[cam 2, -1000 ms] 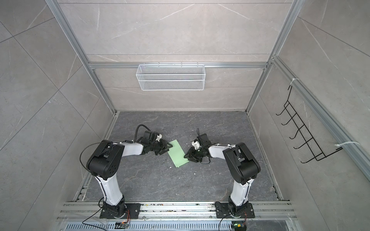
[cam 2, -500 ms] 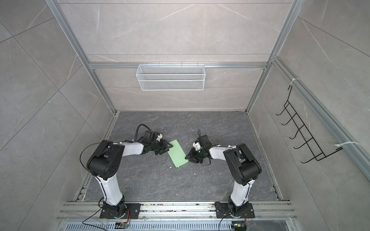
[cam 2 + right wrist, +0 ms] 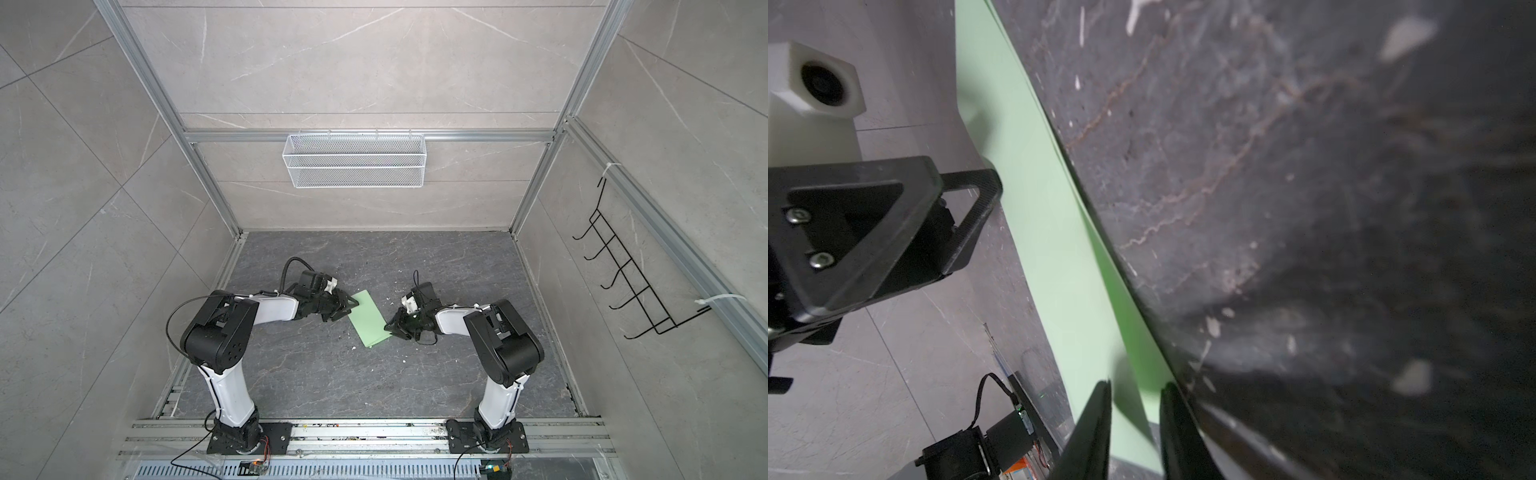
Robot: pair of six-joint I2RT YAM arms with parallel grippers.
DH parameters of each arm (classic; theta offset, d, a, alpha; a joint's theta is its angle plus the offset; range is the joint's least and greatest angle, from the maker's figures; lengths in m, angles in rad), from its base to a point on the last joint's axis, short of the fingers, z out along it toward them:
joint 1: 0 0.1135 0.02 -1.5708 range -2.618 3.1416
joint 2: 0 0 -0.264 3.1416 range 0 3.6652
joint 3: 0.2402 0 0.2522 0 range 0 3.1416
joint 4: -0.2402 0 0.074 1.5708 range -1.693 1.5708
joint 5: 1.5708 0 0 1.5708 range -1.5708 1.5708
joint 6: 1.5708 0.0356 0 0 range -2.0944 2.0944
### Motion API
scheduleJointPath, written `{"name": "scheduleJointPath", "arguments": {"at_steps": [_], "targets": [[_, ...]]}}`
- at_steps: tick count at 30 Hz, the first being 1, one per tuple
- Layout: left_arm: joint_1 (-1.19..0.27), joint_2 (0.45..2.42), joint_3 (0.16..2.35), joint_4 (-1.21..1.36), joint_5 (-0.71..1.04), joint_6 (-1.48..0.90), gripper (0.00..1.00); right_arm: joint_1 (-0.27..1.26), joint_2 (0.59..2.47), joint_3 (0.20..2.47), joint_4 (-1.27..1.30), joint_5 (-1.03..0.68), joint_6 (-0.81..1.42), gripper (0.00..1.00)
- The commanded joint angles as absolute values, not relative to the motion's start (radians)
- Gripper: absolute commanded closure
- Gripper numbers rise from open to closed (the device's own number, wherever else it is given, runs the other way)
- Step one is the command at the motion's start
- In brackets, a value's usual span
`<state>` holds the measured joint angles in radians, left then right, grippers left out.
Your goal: Fold a paper plane with a square sheet of paper (pick it up from the middle)
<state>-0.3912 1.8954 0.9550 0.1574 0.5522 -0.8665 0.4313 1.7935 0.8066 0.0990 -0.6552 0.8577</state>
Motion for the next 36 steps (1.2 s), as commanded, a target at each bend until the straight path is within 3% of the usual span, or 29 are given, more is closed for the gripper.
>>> {"name": "scheduleJointPath", "arguments": {"at_steps": [1,10,22,36], "targets": [[-0.393,1.936,0.966,0.098,0.518,-0.836,0.52,0.429,1.801,0.796,0.162,-0.657,0.890,0.78],[-0.394,1.962,1.007,0.104,0.548,-0.800,0.52,0.430,1.751,0.769,0.128,-0.628,0.894,0.96],[-0.434,2.047,1.098,0.086,0.588,-0.746,0.53,0.454,1.723,0.775,0.173,-0.601,0.921,0.95],[-0.436,2.076,1.137,0.051,0.592,-0.703,0.53,0.522,1.834,0.924,0.163,-0.581,0.898,0.93]]}}
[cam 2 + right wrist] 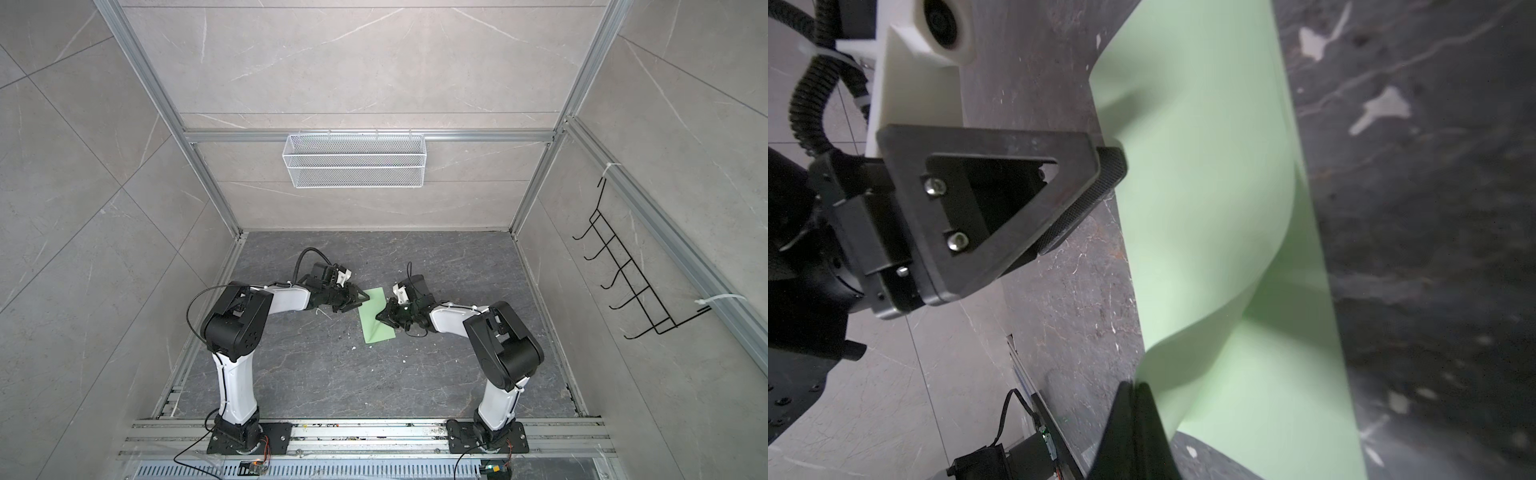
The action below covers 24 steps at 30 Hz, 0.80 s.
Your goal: Fold a paper plane with a square sheet of paper (pick it up from the middle)
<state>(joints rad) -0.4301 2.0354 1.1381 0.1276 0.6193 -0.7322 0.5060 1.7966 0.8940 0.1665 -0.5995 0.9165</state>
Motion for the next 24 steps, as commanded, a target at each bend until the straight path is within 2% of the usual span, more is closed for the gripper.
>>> {"name": "scheduleJointPath", "arguments": {"at_steps": [1,24], "targets": [[-0.435,2.075,1.137,0.051,0.592,-0.703,0.53,0.528,1.844,0.933,0.160,-0.577,0.894,0.93],[-0.435,2.072,1.114,0.048,0.580,-0.709,0.53,0.558,1.962,1.006,0.204,-0.508,0.875,0.93]]}}
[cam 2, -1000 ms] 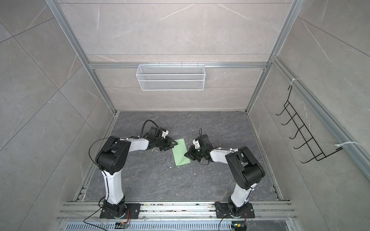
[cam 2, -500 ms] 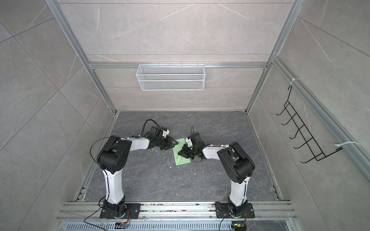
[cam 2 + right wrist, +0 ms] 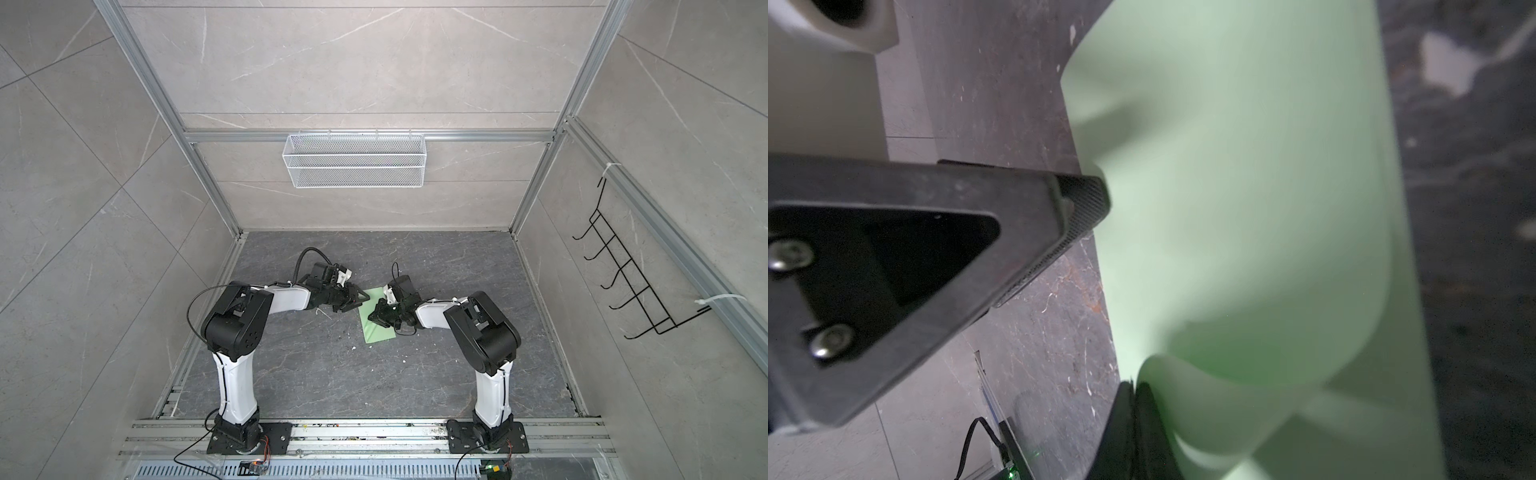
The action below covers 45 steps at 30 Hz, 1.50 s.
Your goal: Fold a paper plane with a square sheet of paper (pick it up from the middle)
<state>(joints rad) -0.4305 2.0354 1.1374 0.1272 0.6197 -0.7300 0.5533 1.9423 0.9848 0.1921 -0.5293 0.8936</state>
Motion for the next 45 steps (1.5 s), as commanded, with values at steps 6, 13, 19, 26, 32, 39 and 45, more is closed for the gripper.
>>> {"name": "scheduleJointPath", "arguments": {"at_steps": [6,13,19,26,32,39,45], "targets": [[-0.435,2.074,1.113,0.051,0.580,-0.710,0.53,0.558,1.981,1.003,0.241,-0.506,0.888,0.93],[-0.437,2.076,1.109,0.051,0.581,-0.712,0.53,0.558,1.994,1.003,0.253,-0.495,0.895,0.93],[-0.436,2.075,1.106,0.054,0.578,-0.711,0.53,0.558,1.978,0.990,0.239,-0.477,0.884,0.93],[-0.437,2.076,1.104,0.050,0.570,-0.710,0.53,0.558,1.935,0.968,0.230,-0.442,0.869,0.93],[-0.436,2.078,1.106,0.049,0.564,-0.709,0.53,0.558,1.916,0.952,0.224,-0.430,0.864,0.93],[-0.436,2.082,1.106,0.046,0.565,-0.708,0.53,0.558,1.887,0.933,0.217,-0.417,0.854,0.93],[-0.437,2.082,1.107,0.047,0.566,-0.709,0.53,0.557,1.910,0.938,0.234,-0.425,0.862,0.92]]}}
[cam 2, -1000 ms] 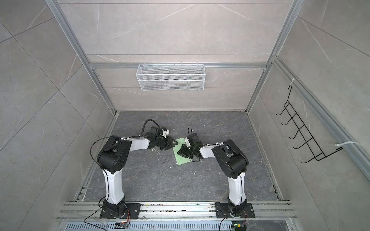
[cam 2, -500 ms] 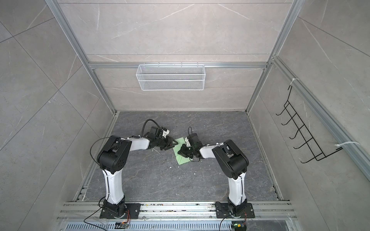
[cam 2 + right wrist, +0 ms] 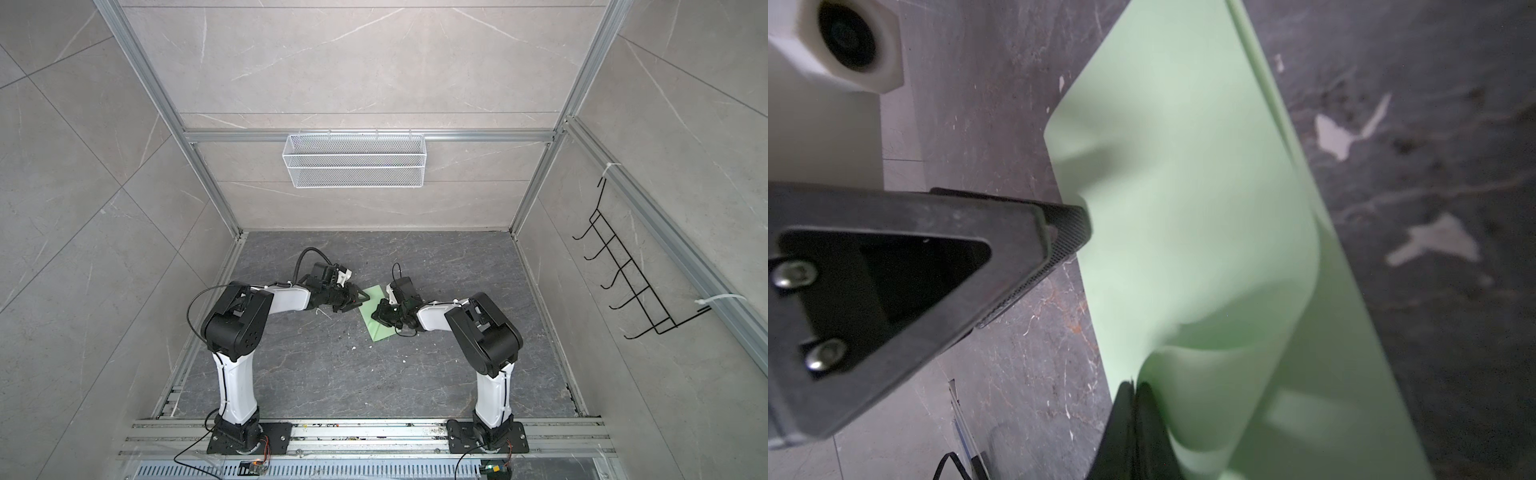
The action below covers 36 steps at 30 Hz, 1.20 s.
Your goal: Fold a paper plane with a square sheet of paper (pick it up from the middle)
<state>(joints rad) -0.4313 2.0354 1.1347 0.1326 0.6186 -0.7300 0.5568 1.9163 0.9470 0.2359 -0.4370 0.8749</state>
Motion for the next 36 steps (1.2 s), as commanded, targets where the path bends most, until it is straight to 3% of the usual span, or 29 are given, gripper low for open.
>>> {"name": "scheduleJointPath", "arguments": {"at_steps": [1,29,36], "targets": [[-0.437,2.082,1.106,0.046,0.566,-0.709,0.53,0.558,1.912,0.939,0.235,-0.423,0.864,0.92],[-0.437,2.076,1.099,0.050,0.566,-0.710,0.53,0.558,1.964,0.957,0.201,-0.394,0.873,0.91],[-0.436,2.044,1.104,0.044,0.556,-0.723,0.53,0.558,1.973,0.954,0.176,-0.385,0.879,0.85]]}}
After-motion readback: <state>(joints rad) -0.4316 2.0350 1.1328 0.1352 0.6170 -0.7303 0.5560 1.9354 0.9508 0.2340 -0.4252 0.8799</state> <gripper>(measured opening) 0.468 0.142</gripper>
